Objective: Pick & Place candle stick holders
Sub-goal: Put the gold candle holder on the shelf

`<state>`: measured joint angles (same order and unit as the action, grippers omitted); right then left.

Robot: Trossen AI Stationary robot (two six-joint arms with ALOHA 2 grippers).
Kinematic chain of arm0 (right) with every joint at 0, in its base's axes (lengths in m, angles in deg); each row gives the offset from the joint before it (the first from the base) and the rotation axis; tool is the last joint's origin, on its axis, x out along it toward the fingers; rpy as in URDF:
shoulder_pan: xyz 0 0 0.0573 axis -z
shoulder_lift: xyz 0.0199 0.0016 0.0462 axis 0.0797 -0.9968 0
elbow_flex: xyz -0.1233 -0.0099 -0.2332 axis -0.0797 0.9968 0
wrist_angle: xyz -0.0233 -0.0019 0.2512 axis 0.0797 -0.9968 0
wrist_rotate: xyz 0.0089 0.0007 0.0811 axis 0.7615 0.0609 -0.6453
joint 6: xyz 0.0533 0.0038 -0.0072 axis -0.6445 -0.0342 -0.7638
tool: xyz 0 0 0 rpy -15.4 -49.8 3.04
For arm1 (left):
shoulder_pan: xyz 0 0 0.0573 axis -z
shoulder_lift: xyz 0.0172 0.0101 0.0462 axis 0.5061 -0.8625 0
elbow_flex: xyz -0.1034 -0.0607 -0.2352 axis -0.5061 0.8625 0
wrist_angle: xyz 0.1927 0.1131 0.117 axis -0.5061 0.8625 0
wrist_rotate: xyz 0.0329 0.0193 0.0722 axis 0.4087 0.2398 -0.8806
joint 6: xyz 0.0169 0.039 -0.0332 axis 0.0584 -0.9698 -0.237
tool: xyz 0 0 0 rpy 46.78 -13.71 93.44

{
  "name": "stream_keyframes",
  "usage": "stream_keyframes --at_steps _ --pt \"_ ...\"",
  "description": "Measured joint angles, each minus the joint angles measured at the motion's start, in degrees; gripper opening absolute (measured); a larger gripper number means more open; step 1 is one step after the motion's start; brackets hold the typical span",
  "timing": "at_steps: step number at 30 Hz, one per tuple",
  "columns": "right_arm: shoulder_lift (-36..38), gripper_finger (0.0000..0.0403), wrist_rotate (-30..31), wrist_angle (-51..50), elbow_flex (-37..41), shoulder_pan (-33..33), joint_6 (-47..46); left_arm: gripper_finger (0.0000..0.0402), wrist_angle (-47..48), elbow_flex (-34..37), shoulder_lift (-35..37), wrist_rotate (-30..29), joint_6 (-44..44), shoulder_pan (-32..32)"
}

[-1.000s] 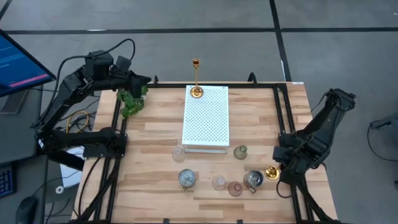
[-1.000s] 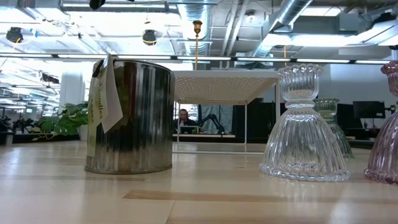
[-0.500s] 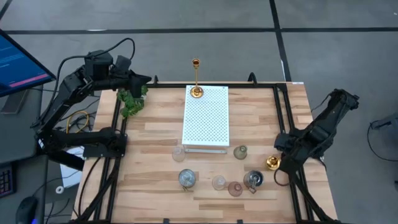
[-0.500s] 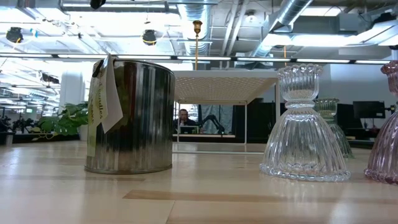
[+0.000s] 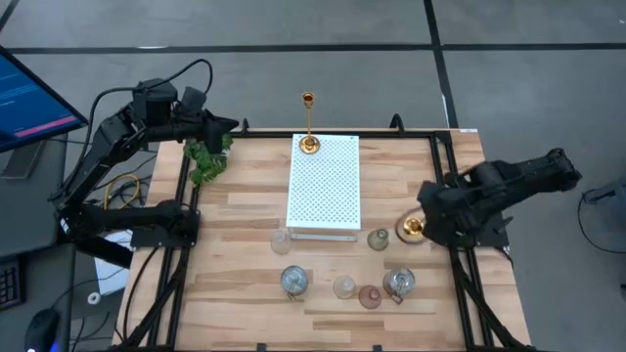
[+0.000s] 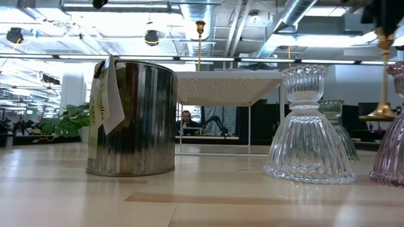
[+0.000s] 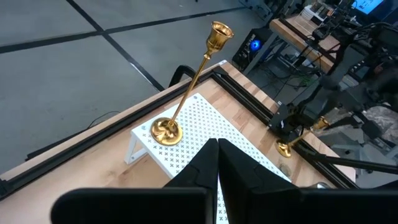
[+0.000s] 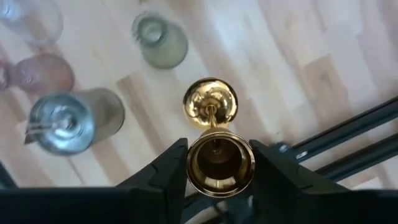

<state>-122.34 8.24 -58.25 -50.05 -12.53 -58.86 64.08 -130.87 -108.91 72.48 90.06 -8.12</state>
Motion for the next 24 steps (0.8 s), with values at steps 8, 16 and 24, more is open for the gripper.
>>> stream_keyframes --at_steps 8,16,24 --pt "-5.46 0.0145 0.12 2.57 -5.58 14.79 20.15 0.001 -0.42 0.0 0.0 0.17 -0.04 -0.02" --pt "-13.34 0.0153 0.09 2.4 -16.97 25.76 35.14 0.001 -0.93 0.0 0.02 1.18 -0.04 0.0" --pt "-21.96 0.0146 -0.12 -0.04 -32.07 33.89 45.22 0.001 -1.22 0.0 0.02 1.18 -0.06 0.0"
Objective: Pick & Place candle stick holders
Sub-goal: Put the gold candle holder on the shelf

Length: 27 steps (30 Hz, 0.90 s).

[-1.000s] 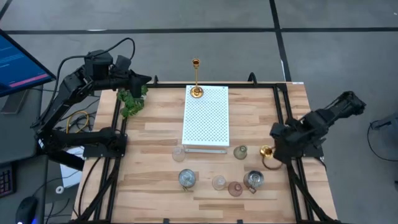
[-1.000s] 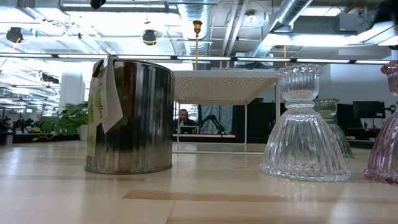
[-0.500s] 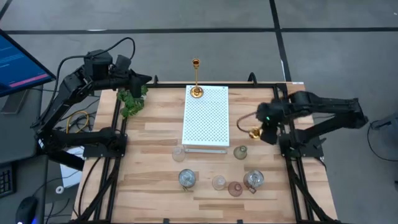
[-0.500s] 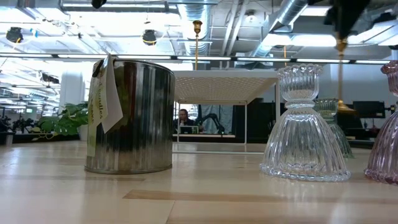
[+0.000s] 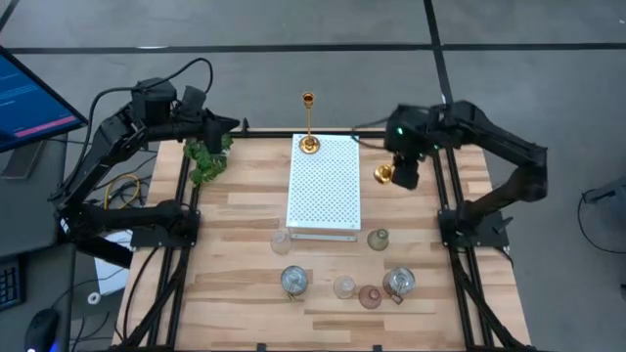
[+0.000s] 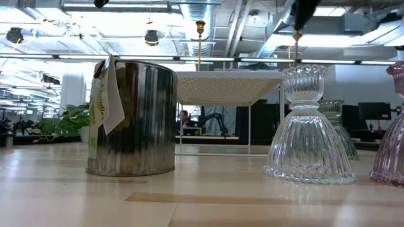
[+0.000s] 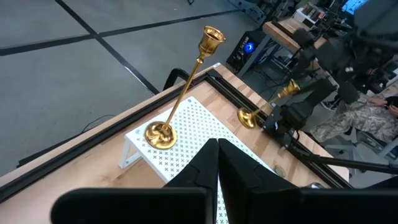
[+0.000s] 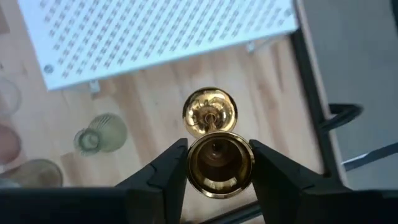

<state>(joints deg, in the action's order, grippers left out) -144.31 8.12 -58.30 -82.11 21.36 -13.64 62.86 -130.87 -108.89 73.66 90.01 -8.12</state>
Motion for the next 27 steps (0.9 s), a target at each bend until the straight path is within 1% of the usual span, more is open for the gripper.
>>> stream_keyframes --at_steps 3,8,11,14,20,23,27 --pt "-3.36 0.0144 0.0 -0.01 -5.63 2.7 2.97 0.001 -0.08 0.0 0.0 -0.01 0.0 -0.01" --pt "-9.39 0.0156 -0.07 0.0 -14.84 6.33 8.47 0.001 -0.1 0.0 0.0 -0.01 0.0 -0.02" --pt "-13.83 0.0156 -2.07 0.15 -20.03 7.89 11.05 0.001 -0.13 0.0 -0.02 -0.02 0.0 -0.01" --pt "-18.3 0.015 -4.84 0.65 -24.74 8.74 13.34 0.001 -0.33 0.0 -0.02 -0.02 0.0 0.0" --pt "-26.3 0.0149 -5.82 1.33 -33.2 8.77 17.74 0.001 -0.78 0.0 -0.02 -0.07 0.0 -0.02" --pt "-27.44 0.0156 -6.61 3.45 -32.82 8.78 18.65 0.001 -0.96 0.0 -0.02 -0.07 0.0 -0.02" --pt "-28.86 0.0156 -8.11 2.16 -32.75 9.14 18.63 0.001 -0.98 0.0 -0.02 -0.02 0.02 -0.02"
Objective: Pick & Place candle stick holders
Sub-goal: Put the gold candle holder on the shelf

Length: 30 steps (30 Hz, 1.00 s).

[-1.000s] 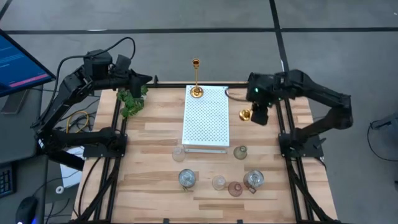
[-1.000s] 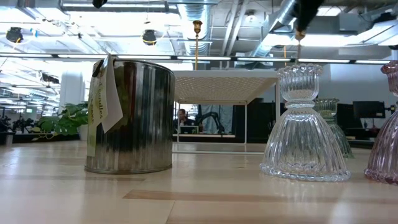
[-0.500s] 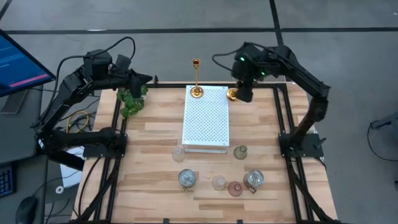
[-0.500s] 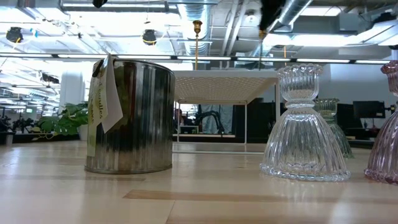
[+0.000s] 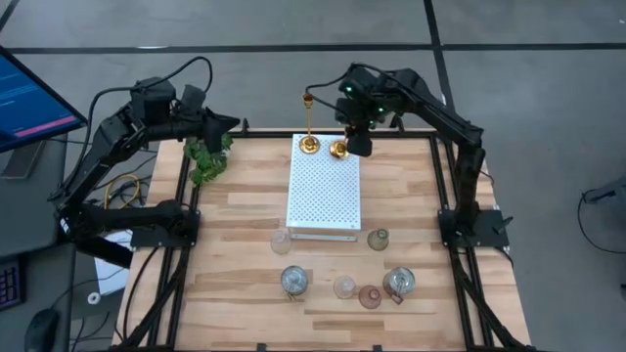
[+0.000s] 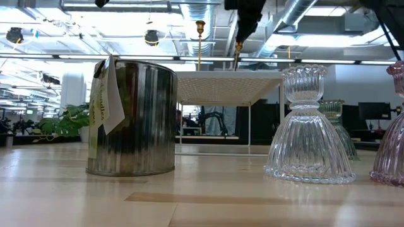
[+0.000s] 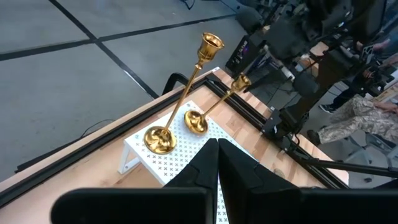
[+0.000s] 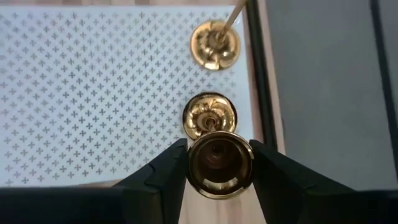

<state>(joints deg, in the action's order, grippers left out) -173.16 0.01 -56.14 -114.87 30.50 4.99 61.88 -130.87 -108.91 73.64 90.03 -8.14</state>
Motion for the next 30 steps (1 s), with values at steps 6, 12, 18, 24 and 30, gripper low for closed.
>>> stream_keyframes --at_steps 6,12,18,24,30 --pt "-0.73 0.0148 -0.92 0.88 -0.01 0.5 0.02 0.001 -0.4 0.0 0.0 0.11 0.0 0.0" --pt "-0.73 0.0155 -1.02 1.4 -0.04 0.88 0.02 0.001 -0.52 0.0 0.0 0.13 -0.02 0.02" --pt "-0.73 0.0148 -1.03 1.46 -0.04 0.88 0.37 0.001 -0.85 0.0 0.0 0.13 -0.01 0.02" --pt "-0.73 0.0153 -1.04 2.59 -0.04 1.13 0.79 0.001 -1.1 0.0 0.0 0.13 0.0 0.0" --pt "-0.68 0.0152 -2.29 3.53 1.86 2.0 0.92 0.001 -1.27 0.0 0.0 0.13 0.0 0.02"
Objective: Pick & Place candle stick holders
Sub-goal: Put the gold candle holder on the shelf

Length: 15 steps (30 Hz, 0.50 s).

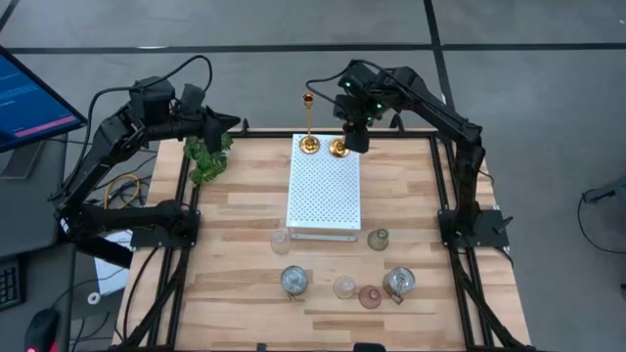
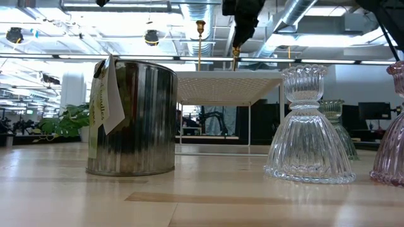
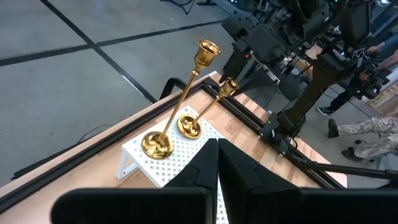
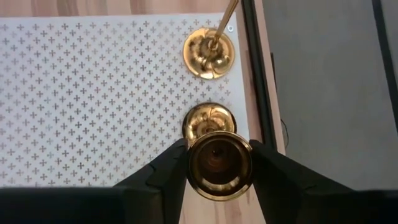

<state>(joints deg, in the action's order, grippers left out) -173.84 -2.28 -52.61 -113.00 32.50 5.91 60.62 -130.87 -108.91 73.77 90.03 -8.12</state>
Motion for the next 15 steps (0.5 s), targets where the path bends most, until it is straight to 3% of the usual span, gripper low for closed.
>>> stream_keyframes --at_steps 15 --pt "-0.06 0.0172 0.04 1.62 0.24 0.36 0.0 0.001 -0.42 0.0 0.0 0.0 0.0 -0.02"
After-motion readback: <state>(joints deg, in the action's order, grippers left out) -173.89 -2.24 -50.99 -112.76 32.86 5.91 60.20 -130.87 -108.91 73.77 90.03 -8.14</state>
